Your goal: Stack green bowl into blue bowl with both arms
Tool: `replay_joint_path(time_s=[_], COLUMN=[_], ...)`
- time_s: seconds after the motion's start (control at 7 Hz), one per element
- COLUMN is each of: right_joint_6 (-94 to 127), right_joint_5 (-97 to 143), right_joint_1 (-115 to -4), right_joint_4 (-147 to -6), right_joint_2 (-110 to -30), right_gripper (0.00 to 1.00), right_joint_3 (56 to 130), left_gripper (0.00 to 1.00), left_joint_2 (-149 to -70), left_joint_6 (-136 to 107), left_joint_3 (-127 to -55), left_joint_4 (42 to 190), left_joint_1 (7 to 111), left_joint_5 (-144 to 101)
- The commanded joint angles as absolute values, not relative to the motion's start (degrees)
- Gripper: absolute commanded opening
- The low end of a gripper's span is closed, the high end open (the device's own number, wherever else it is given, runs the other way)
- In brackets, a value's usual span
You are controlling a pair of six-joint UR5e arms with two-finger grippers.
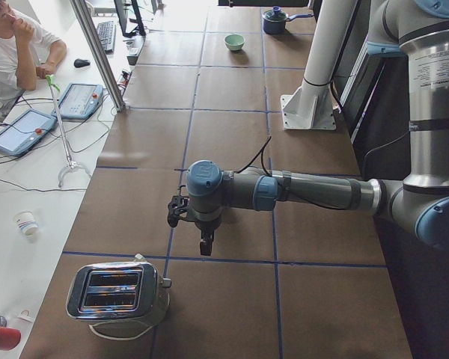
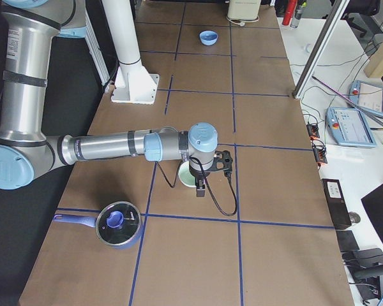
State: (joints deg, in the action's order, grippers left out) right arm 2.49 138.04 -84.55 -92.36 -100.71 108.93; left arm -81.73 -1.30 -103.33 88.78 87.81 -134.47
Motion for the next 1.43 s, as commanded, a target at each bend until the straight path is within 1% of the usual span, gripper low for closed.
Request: replay_joint_path(time_s=[0.0, 0.29, 0.43, 0.71, 0.86, 1.29], right_joint_6=[2.63, 2.37, 2.55, 2.46, 2.46, 2.37], right_joint_5=[138.34, 138.87, 139.04, 140.62, 140.62, 140.45], right_joint_1=[-84.46, -84.20, -82.81, -82.36, -81.83, -80.69], right_joint_4=[-90.02, -89.65, -89.65, -89.65, -89.65, -89.65], right_joint_2=[-100.81, -101.07, -100.90, -100.81, -100.81, -100.55], right_gripper=[1.00, 1.00, 1.00, 1.00, 1.00, 1.00], right_joint_3=[108.99, 108.90, 108.98, 108.90, 108.72, 108.54], left_gripper=[1.00, 1.00, 1.00, 1.00, 1.00, 1.00], left_joint_2=[-81.65, -81.65, -81.74, -81.21, -81.04, -81.82], left_joint_6=[-1.32, -1.41, -9.06, -34.41, -41.76, -42.80], left_joint_3=[-103.45, -103.36, -103.45, -101.96, -101.34, -94.50], left_joint_4=[88.94, 88.95, 91.12, 111.70, 117.97, 123.83], left_joint_1=[87.80, 85.19, 78.38, 65.11, 60.34, 58.54], left_joint_5=[-134.39, -134.47, -134.47, -133.86, -133.68, -133.59])
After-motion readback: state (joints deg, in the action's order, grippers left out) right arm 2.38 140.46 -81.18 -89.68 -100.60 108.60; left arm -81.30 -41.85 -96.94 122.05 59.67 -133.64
